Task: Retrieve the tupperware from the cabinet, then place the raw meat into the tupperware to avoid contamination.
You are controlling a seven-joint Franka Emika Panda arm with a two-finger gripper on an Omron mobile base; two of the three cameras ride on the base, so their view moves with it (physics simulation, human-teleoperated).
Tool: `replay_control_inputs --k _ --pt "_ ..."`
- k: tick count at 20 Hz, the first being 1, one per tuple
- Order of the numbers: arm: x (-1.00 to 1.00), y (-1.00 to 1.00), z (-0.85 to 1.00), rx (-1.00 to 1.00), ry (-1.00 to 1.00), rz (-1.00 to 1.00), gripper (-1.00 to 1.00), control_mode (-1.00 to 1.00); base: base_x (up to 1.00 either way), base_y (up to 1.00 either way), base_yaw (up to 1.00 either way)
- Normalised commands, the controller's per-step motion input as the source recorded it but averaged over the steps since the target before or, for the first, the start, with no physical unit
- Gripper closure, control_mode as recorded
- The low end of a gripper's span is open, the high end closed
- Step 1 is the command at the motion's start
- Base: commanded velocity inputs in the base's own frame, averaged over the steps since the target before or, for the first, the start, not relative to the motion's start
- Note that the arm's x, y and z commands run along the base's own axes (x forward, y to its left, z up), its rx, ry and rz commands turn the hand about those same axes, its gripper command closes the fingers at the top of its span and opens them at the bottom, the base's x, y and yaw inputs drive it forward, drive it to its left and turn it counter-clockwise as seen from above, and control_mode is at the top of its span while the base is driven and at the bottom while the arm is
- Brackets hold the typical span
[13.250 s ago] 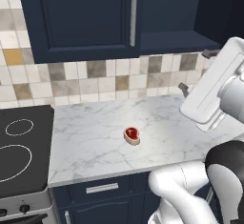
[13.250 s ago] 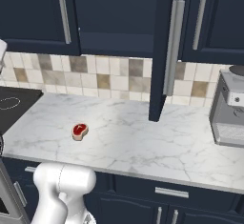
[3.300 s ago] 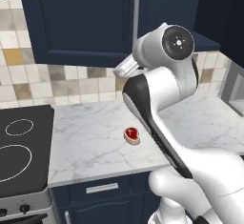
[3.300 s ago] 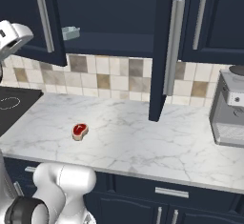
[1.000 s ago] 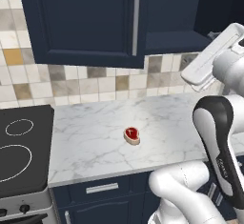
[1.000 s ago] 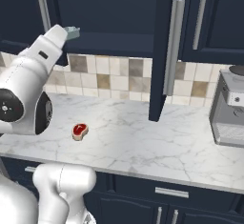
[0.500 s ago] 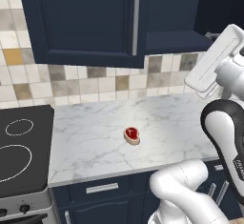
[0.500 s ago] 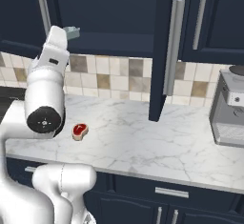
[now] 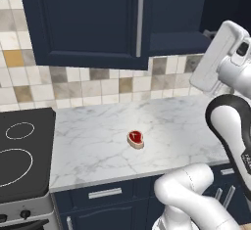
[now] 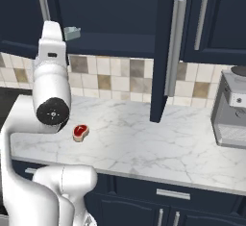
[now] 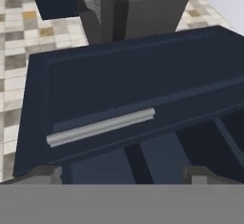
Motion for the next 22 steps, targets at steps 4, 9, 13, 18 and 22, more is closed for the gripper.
replay_control_inputs --k 4,9,13,18,22 --pt "0.3 0.0 0.0 -0.15 0.04 -0.1 -1.0 -1.0 0.0 0.0 0.0" --pt "0.31 0.0 0.0 -0.02 0.05 -0.08 -1.0 -1.0 0.0 0.0 0.0" --pt "0.38 -0.01 0.0 0.06 0.0 -0.02 -1.0 -1.0 0.0 0.0 0.0" --pt "0.41 -0.02 -0.01 0.09 0.0 0.0 -1.0 -1.0 0.0 0.0 0.0" --pt "0.45 0.0 -0.04 0.06 0.01 0.02 -1.0 -1.0 0.0 0.0 0.0"
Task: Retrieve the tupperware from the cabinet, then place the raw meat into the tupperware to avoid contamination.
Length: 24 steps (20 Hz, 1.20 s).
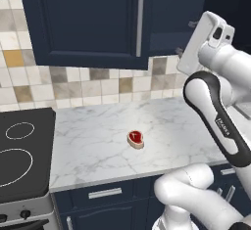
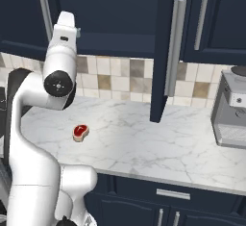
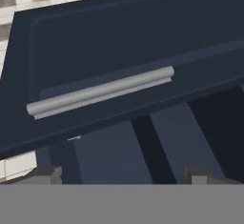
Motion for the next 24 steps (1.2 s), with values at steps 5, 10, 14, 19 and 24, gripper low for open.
replay_control_inputs --k 5,10,14,19,24 --pt "0.35 0.0 -0.01 0.02 0.01 0.08 -1.0 -1.0 0.0 0.0 0.0" --pt "0.27 0.0 0.0 0.0 0.0 0.1 -1.0 -1.0 0.0 0.0 0.0" --pt "0.25 0.03 -0.04 0.0 -0.01 0.09 -1.0 -1.0 0.0 0.0 0.0" --pt "0.25 0.12 -0.07 0.0 -0.05 0.05 -1.0 -1.0 0.0 0.0 0.0" --pt "0.11 0.27 -0.02 0.0 -0.05 0.01 -1.0 -1.0 0.0 0.0 0.0"
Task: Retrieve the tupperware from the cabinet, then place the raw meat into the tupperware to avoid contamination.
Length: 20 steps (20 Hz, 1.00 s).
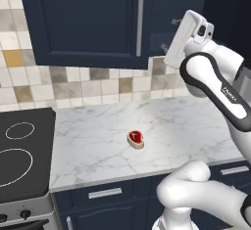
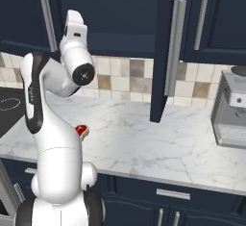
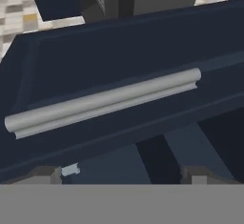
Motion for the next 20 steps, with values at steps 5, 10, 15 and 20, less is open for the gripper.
replay_control_inputs --k 5,10,15,20 --pt "0.08 0.22 0.0 0.0 -0.03 0.01 -1.0 -1.0 0.0 0.0 0.0" --pt "0.14 0.05 0.0 0.0 0.0 0.04 -1.0 -1.0 0.0 0.0 0.0" --pt "0.17 0.07 0.0 0.0 0.0 0.05 -1.0 -1.0 0.0 0.0 0.0" --pt "0.18 0.14 0.0 0.0 0.01 0.06 -1.0 -1.0 0.0 0.0 0.0"
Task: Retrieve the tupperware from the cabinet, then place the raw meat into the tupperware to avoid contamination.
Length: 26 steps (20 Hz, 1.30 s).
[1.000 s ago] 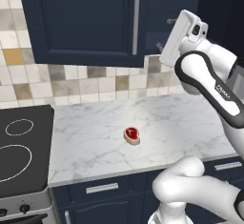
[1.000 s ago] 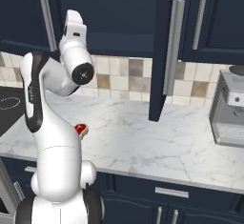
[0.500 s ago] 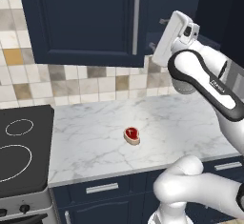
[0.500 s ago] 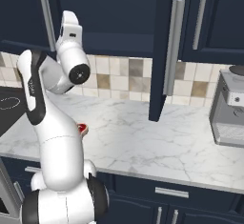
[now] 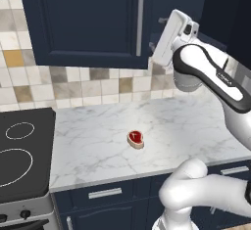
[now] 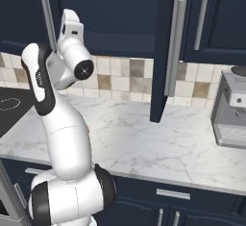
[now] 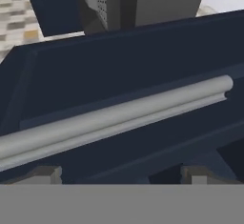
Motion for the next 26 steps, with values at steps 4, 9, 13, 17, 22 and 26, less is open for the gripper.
replay_control_inputs --k 4,9,13,17,22,26 --pt "0.18 0.25 -0.02 -0.01 0.1 0.11 -1.0 -1.0 0.0 0.0 0.0" --pt "0.04 0.33 -0.04 -0.04 0.19 0.16 -1.0 -1.0 0.0 0.0 0.0" --pt "0.0 0.34 -0.03 -0.05 0.22 0.18 -1.0 -1.0 0.0 0.0 0.0" --pt "-0.07 0.52 -0.01 -0.06 0.21 0.19 -1.0 -1.0 0.0 0.0 0.0" --pt "-0.33 0.79 -0.04 -0.09 0.17 0.2 -1.0 -1.0 0.0 0.0 0.0" --pt "-0.46 0.94 -0.08 -0.12 0.08 0.19 -1.0 -1.0 0.0 0.0 0.0"
